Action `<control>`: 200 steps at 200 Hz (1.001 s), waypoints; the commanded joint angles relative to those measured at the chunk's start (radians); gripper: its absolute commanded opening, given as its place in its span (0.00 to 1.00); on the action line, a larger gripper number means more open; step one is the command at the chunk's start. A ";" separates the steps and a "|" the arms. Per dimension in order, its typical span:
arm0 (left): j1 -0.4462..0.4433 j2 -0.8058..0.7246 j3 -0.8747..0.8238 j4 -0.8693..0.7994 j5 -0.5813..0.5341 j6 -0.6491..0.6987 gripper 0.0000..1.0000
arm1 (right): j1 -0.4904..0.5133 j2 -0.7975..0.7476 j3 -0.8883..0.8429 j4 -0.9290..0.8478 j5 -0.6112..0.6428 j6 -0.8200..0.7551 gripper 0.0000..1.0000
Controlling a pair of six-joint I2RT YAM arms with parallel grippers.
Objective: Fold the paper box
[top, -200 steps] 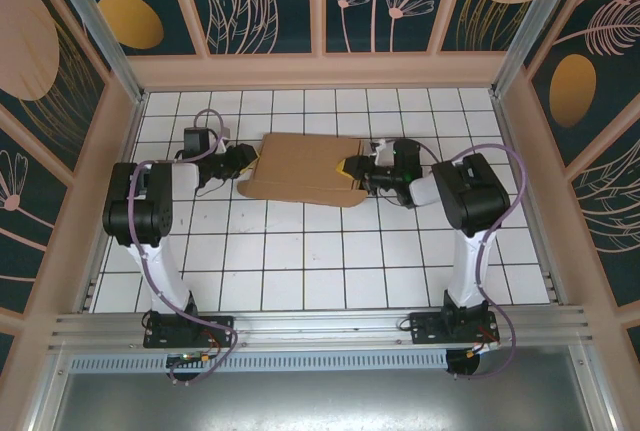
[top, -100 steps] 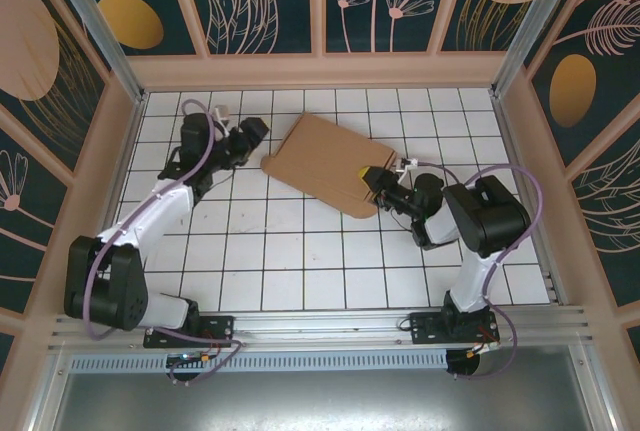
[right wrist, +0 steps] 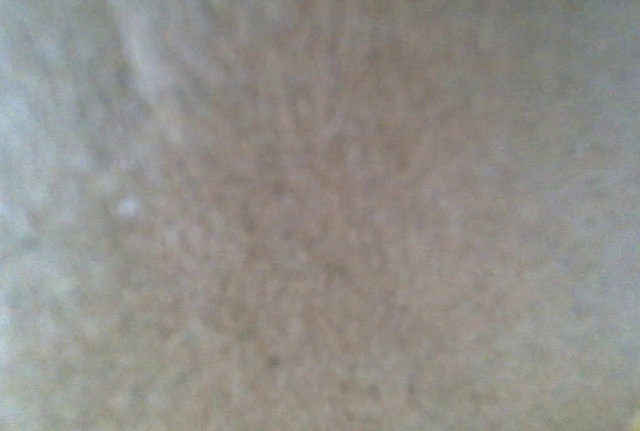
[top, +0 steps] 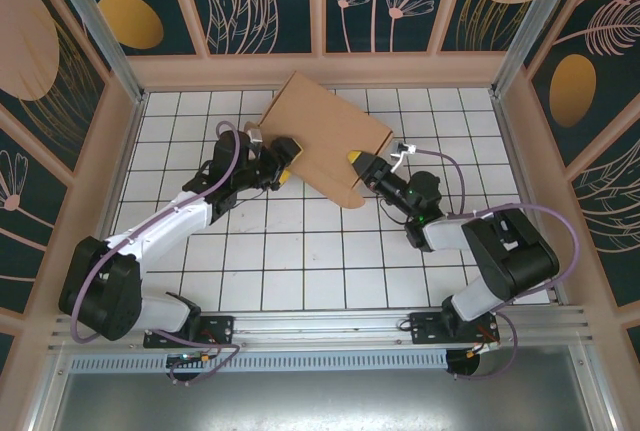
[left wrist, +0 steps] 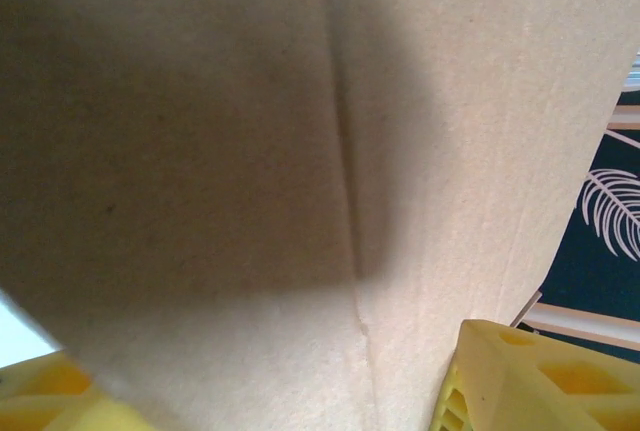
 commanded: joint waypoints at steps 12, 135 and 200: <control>-0.007 -0.039 0.008 -0.080 -0.049 0.050 0.69 | 0.005 -0.083 0.034 -0.129 0.078 -0.111 0.48; -0.007 -0.087 -0.022 -0.016 0.053 0.016 0.68 | 0.016 -0.149 0.035 -0.196 0.101 -0.185 0.48; -0.007 -0.029 -0.022 0.071 0.079 -0.007 0.67 | 0.042 -0.151 0.031 -0.181 0.089 -0.166 0.48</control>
